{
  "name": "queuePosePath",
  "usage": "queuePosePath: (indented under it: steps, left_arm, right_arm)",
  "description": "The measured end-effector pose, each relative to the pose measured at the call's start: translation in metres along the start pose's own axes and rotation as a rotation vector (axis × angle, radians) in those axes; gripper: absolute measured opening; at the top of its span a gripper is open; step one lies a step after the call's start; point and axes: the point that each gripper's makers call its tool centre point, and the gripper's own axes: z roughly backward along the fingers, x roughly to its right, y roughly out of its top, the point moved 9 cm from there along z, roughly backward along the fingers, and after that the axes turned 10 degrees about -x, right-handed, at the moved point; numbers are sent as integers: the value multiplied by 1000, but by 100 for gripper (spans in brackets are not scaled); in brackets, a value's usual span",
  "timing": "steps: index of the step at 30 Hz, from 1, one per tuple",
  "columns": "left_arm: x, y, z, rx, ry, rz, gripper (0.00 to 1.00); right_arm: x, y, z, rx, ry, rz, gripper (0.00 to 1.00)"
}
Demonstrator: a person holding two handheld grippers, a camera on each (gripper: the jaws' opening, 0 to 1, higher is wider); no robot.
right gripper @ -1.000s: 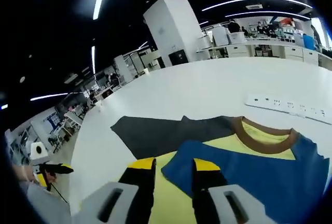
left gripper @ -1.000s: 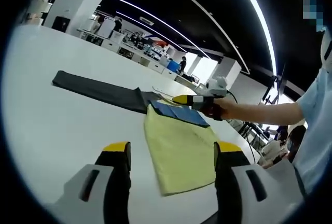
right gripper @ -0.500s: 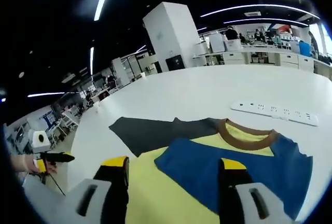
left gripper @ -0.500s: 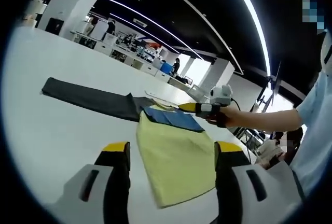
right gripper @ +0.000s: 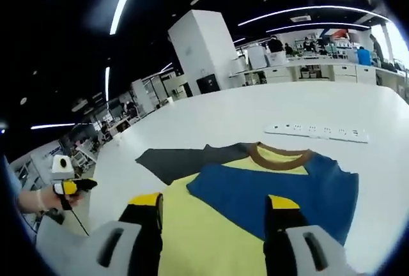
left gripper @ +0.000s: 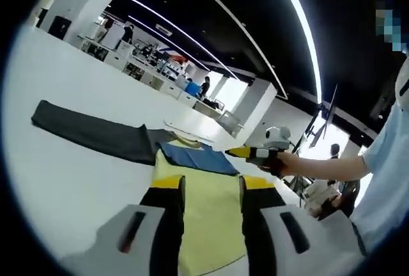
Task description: Fold the garment on the visible template until the final outline fits inside the template.
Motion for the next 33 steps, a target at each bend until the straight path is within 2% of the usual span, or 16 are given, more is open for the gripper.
queuePosePath:
  steps: [2, 4, 6, 9, 14, 17, 19, 21, 25, 29, 33]
  left_arm:
    - [0, 1, 0, 5, 4, -9, 16]
    - [-1, 2, -1, 8, 0, -9, 17]
    - [-4, 2, -2, -13, -6, 24, 23]
    - [-10, 3, -3, -34, 6, 34, 34]
    - [-20, 9, -2, -51, 12, 30, 39]
    - [-26, 11, -3, -66, 36, 21, 55]
    - [-28, 13, -3, -77, 30, 19, 55]
    - [-29, 14, -3, -88, 31, 21, 58]
    - [-34, 18, -3, -95, 40, 29, 65]
    - [-40, 20, 0, -90, 59, 6, 64]
    - [-57, 22, 4, -106, 95, 23, 63]
  right_arm:
    - [2, -3, 7, 4, -13, -5, 62]
    - [4, -4, 11, 7, -19, -12, 63]
    - [9, -6, 16, 8, -31, -17, 63]
    - [12, -7, 26, 12, -48, -15, 68]
    - [15, -18, 41, -29, -90, 25, 81]
    - [16, -26, 49, -50, -103, 29, 88]
    - [18, -30, 54, -56, -120, 27, 92]
    - [22, -34, 59, -53, -152, 16, 100]
    - [26, -39, 69, -46, -162, -4, 100]
    - [27, -45, 77, -35, -173, -22, 100]
    - [27, -51, 85, -20, -178, -48, 100]
